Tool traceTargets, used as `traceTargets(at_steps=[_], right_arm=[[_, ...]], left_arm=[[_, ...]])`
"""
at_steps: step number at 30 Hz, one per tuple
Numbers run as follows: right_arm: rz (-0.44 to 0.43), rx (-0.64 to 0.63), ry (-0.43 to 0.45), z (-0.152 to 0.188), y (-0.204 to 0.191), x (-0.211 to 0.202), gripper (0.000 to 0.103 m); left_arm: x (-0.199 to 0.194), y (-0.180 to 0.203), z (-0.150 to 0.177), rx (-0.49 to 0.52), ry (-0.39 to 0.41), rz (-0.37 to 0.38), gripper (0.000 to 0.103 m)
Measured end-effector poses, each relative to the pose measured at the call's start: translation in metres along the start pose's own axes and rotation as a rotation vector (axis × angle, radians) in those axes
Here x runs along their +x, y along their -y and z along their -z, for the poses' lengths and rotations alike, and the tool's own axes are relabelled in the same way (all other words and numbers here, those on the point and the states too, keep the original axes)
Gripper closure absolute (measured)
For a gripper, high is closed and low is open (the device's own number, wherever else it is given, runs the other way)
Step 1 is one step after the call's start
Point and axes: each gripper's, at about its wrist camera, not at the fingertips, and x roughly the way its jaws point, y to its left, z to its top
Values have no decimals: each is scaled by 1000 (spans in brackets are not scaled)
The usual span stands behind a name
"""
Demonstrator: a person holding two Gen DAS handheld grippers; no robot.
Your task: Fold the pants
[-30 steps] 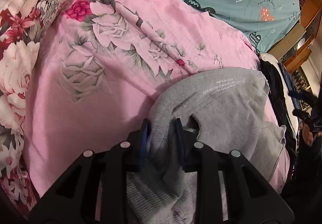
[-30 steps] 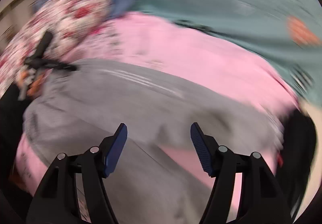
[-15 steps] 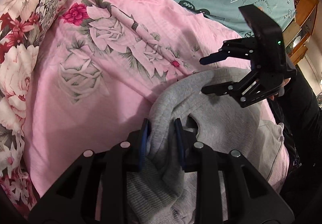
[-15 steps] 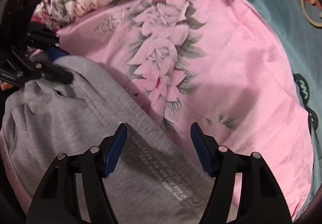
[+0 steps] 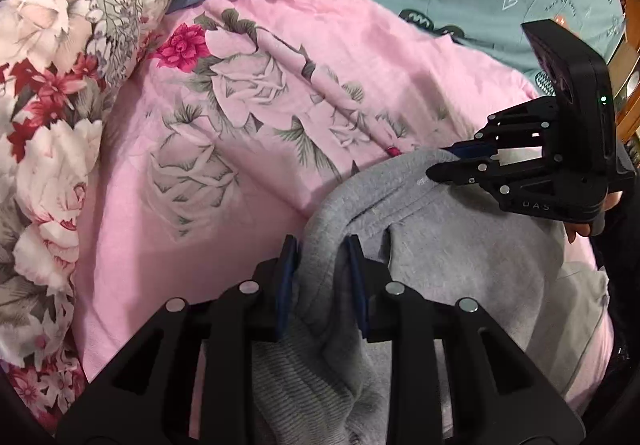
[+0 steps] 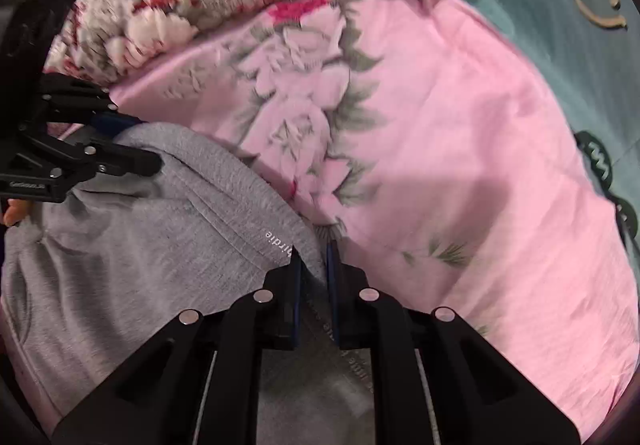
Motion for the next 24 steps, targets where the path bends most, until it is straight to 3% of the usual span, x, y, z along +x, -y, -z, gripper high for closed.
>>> traceTargets(at_steps=[3,7,12,17,24], right_arm=[[-6,38,19,-3,-2,-17,92],[1,0,89,6,-24,-78,93],[-59,-28,157,43,-62,-144,93],[-77,-37,145,103,-126,-170,94],[-107,71,94,170,-187,-143,93]], left_arm=[[-14,0,-3,-29,10,26,77],[-62,26,4,58,86,25,79],[-108,49,32,95,124,44,81],[-143,78,96,143,107,53,82],[-142,103,190,181,-7,0,85]])
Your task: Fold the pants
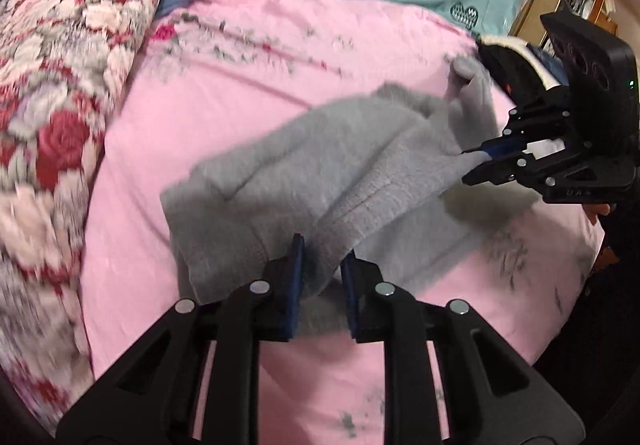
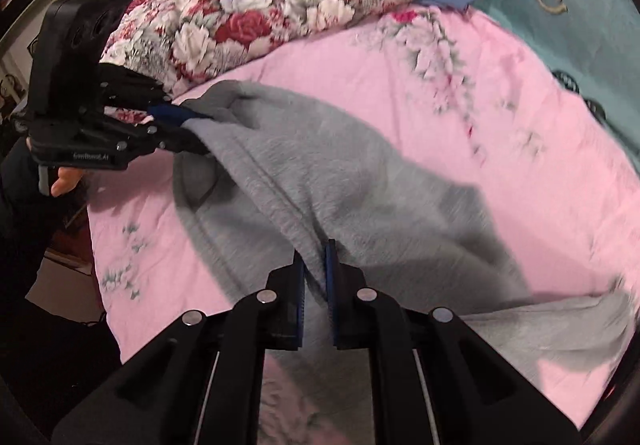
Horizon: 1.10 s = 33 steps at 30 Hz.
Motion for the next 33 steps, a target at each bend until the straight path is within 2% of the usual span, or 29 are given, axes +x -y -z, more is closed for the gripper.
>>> traceTargets(at_steps=[7,13,17,22,28,30,33], right_arm=[[-34,22,-8,28,-20,17,93],[34,27,-34,38,-30,45,93],[-3,44,18,31,-34,36,93],[-22,35,45,26,-40,29,93],[-75,80,94,14,-40,21,93],[-67,70,94,11,-42,20,93],[-53,44,53,16,-45,27,93]], left_arm=[[0,-1,25,-28,-21,2,82],[2,-3,33,-53,-31,-10,81],[-12,-9,28,-67,2,-47,81],[-18,-7,17,16,-15,-109,81],[-34,-4,-6,90,10,-176,81],[-34,-1,-5,107,-2,-175,81],[-19,-4,9,88,-50,-130,80]])
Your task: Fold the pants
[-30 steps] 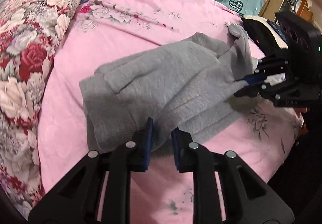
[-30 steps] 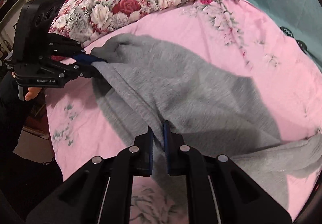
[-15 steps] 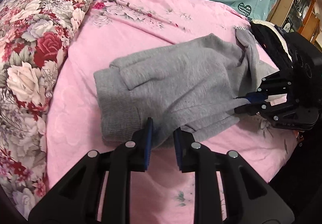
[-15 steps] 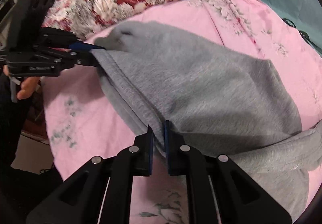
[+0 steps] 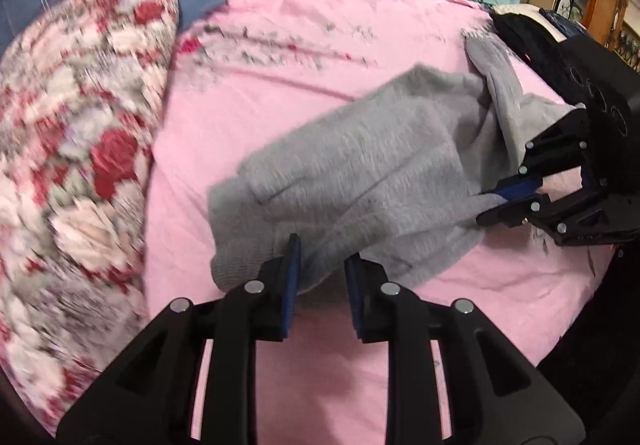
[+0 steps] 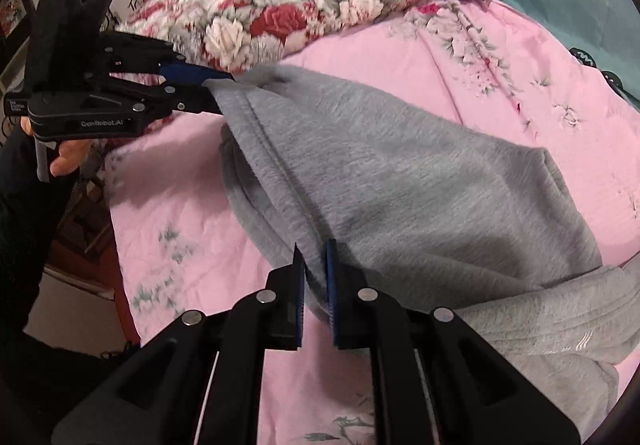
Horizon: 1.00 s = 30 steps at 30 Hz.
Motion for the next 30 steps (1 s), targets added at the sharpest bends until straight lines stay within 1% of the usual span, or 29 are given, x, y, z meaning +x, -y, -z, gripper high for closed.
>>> traceTargets(at_steps=[2,3,4,6,8,9,10,11,12,13,14,16,17,18,19,20,21,22,23,24,25,26,27,28,29,30], right_arm=[[12,-6,-38,6,-1,10,93],[20,-5,-64,10,-1,19,93],[28,-3,-85,13,-1,26,92],[34,-11,-84,13,-2,28,92],[8,-1,-95,10,1,25,89],[-5,9,-101,10,3,25,86],[-20,22,-114,9,6,23,82],[-48,36,-130,8,8,20,70],[-78,48,-136,6,7,15,60],[-94,52,-127,5,5,8,56],[-97,46,-95,1,4,-4,54],[-94,45,-31,-8,2,-24,54],[-100,61,6,-14,2,-32,54],[-105,74,34,-19,2,-37,63],[-96,75,58,-23,0,-39,73],[-72,60,58,-26,-4,-35,92],[-56,51,43,-27,-6,-28,96],[-54,49,16,-27,-8,-18,96],[-53,53,-10,-25,-9,-7,96],[-43,57,-53,-18,-11,8,96],[-39,65,-90,-14,-9,18,96],[-39,84,-137,-6,-8,30,96],[-46,119,-121,1,-6,33,96],[-49,129,-108,2,-6,29,95],[-56,143,-115,3,-4,21,94],[-74,163,-116,3,-1,12,93]], left_arm=[[21,-4,16,-47,-43,36,78],[26,-6,23,-75,-38,59,78],[27,-9,28,-106,-14,76,78],[22,-13,36,-158,29,102,78],[14,-14,41,-206,52,128,77],[8,-12,44,-218,61,135,68],[2,-9,47,-219,73,155,35],[-9,-6,51,-221,102,171,15],[-20,-4,55,-221,141,156,2],[-30,0,58,-211,181,136,2],[-41,3,61,-205,205,132,2],[-55,0,61,-242,244,138,2],[-62,-1,58,-269,276,149,2],[-67,0,53,-289,299,141,2],[-70,2,48,-307,310,117,2],[-69,4,40,-341,317,109,2],[-65,7,34,-375,320,114,2],[-61,9,28,-400,320,114,2],[-53,13,22,-430,316,120,3],[-44,16,15,-449,308,132,13],[-34,18,11,-469,288,151,31],[-16,19,7,-494,239,169,45],[-1,22,5,-514,186,174,85],[15,23,5,-535,126,185,102],[31,25,6,-555,70,187,102],[42,26,9,-571,43,163,102]])
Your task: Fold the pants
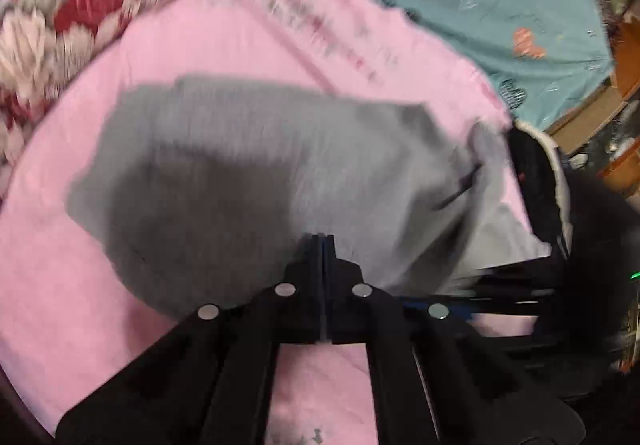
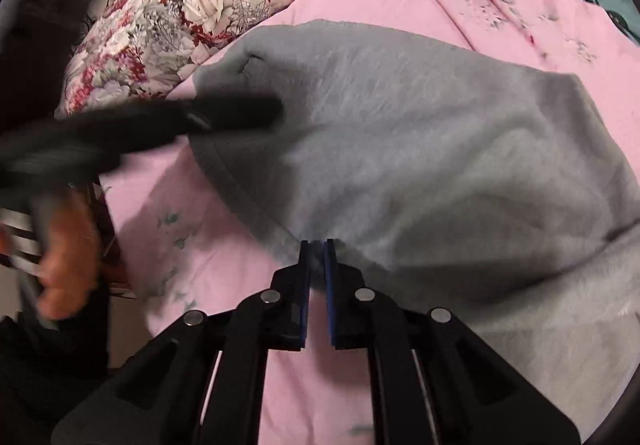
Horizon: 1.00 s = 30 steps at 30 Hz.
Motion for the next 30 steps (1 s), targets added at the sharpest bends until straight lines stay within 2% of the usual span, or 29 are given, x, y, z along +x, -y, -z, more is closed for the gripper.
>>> traceTargets(at_steps=[1,2,3,4,5,7,8,12,14,17,21,25,30], right_arm=[[-41,24,12,1,5,-15,91],[-70,47,48,3,13,-39,79],[-49,65,90,5,24,-61,54],[-4,88,121,5,35,-77,43],[87,140,153,5,56,-101,33],[222,253,157,1,102,-127,31],[304,346,130,-5,140,-138,31],[527,629,73,-24,269,-161,31],[577,708,43,-36,316,-163,32],[540,759,4,-56,354,-152,34],[661,807,-90,-80,379,-117,34],[734,873,-210,-69,405,-82,34],[707,907,-198,-55,411,-88,35]], left_arm=[[7,-3,3,-16,-9,-18,102],[10,-5,5,-30,-9,-19,102],[10,-8,5,-49,-4,-12,101],[11,-11,5,-75,-3,-2,100],[13,-16,4,-103,-4,12,100],[17,-22,4,-138,3,30,100],[20,-23,4,-143,16,35,100],[23,-19,5,-133,52,21,100],[23,-20,7,-140,64,27,100],[25,-23,6,-151,61,43,100],[26,-25,3,-155,49,58,100],[27,-30,2,-166,40,83,100],[28,-33,0,-180,29,109,100]])
